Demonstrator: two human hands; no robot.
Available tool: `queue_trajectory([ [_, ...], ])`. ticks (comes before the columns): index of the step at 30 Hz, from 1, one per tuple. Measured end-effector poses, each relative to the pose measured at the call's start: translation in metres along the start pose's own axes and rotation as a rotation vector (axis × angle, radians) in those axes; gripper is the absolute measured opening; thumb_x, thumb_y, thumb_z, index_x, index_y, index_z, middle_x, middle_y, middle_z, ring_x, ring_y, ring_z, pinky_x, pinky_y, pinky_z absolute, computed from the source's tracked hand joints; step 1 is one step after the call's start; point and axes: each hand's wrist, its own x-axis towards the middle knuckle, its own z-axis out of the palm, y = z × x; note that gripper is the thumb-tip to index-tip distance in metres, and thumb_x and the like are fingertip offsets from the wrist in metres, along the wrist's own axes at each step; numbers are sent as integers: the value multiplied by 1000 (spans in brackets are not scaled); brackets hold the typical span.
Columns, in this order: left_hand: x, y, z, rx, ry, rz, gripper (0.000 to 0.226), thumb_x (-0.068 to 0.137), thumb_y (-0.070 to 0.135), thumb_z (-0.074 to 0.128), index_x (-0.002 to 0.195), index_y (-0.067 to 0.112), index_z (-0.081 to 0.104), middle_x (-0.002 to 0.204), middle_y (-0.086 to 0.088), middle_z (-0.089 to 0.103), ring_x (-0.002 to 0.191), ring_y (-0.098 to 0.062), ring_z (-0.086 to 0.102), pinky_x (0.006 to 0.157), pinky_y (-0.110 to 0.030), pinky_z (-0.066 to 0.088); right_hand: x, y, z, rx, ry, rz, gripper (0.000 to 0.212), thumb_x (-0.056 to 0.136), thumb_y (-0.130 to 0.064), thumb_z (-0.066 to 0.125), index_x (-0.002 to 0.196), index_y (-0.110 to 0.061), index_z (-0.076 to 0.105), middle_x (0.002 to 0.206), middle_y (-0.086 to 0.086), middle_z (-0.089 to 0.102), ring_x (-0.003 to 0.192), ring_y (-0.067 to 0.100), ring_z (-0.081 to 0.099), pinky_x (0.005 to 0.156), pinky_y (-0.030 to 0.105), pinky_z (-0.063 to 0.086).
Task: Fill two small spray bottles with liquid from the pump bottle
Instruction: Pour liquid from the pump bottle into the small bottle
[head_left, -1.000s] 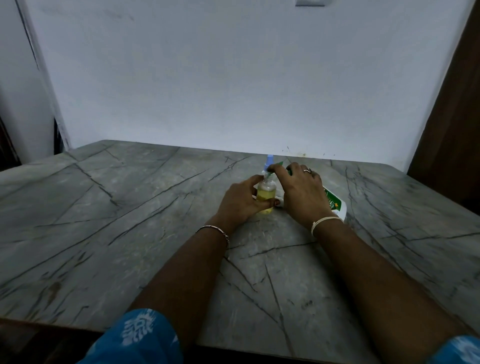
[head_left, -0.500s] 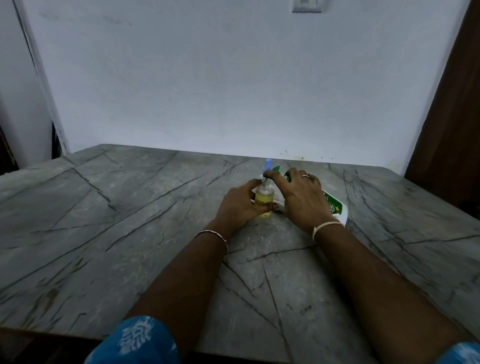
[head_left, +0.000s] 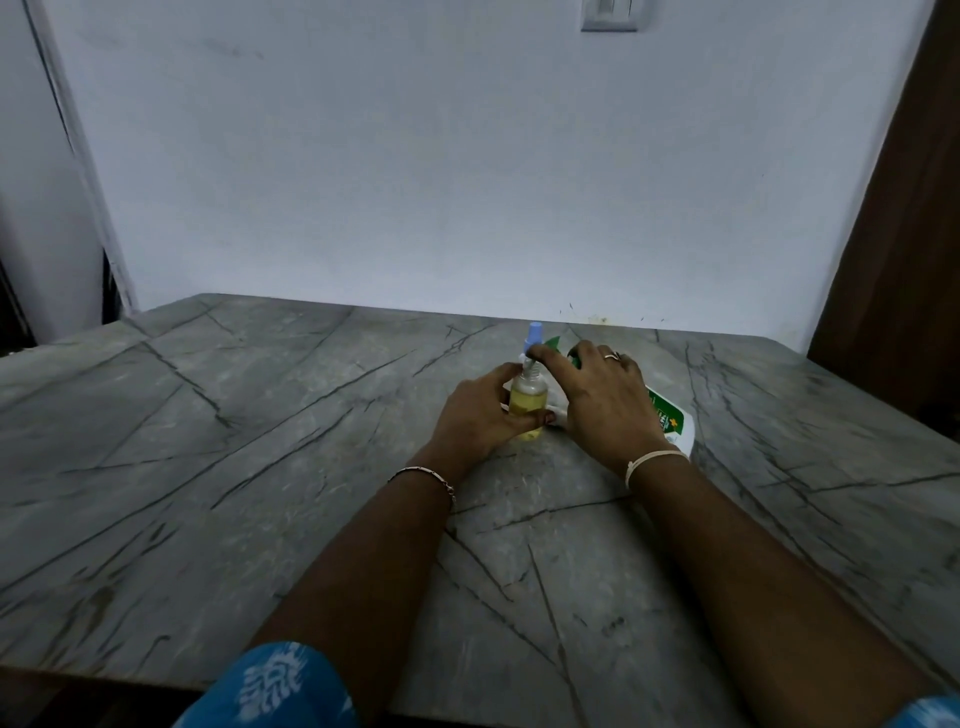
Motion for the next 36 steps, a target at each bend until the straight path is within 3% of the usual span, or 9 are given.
queue_trajectory([
  [5, 0, 1, -1, 0, 5, 22, 69, 67, 56, 76, 126, 28, 53, 104, 3, 71, 80, -3, 59, 64, -4, 34, 3, -2, -1, 1, -17, 10, 70, 85, -34, 68, 141, -36, 26, 125, 13, 49, 118, 34, 49, 102, 49, 36],
  [10, -1, 2, -1, 3, 13, 14, 69, 67, 57, 76, 126, 29, 53, 104, 3, 71, 80, -3, 60, 63, -3, 33, 4, -5, -2, -15, -5, 16, 68, 82, -31, 70, 139, -31, 32, 124, 13, 50, 117, 34, 50, 102, 50, 36],
  [19, -4, 7, -2, 35, 49, 40, 68, 70, 61, 71, 124, 25, 53, 98, 3, 72, 80, -6, 63, 59, 0, 31, 2, -1, 2, -4, -10, 7, 75, 84, -25, 69, 143, -37, 25, 122, 13, 52, 115, 33, 51, 100, 50, 37],
  [24, -4, 7, -2, 36, 40, 43, 68, 69, 58, 74, 125, 24, 53, 99, 1, 72, 84, -13, 67, 67, -12, 42, 5, -4, 0, -1, -6, 13, 72, 81, -25, 72, 138, -34, 30, 122, 12, 52, 115, 34, 52, 100, 50, 37],
  [30, -4, 8, -2, 38, 53, 42, 68, 69, 54, 76, 126, 23, 54, 99, -2, 72, 84, -14, 67, 68, -15, 41, 6, -6, 0, 3, 5, 19, 66, 83, -25, 69, 137, -32, 32, 125, 12, 51, 117, 34, 50, 102, 50, 37],
  [36, -6, 7, -2, 20, 63, 57, 67, 69, 53, 76, 125, 22, 54, 101, -2, 72, 83, -13, 66, 71, -19, 46, 1, -2, 1, 2, 7, 3, 75, 82, -31, 71, 141, -37, 25, 123, 10, 52, 116, 32, 50, 100, 48, 37],
])
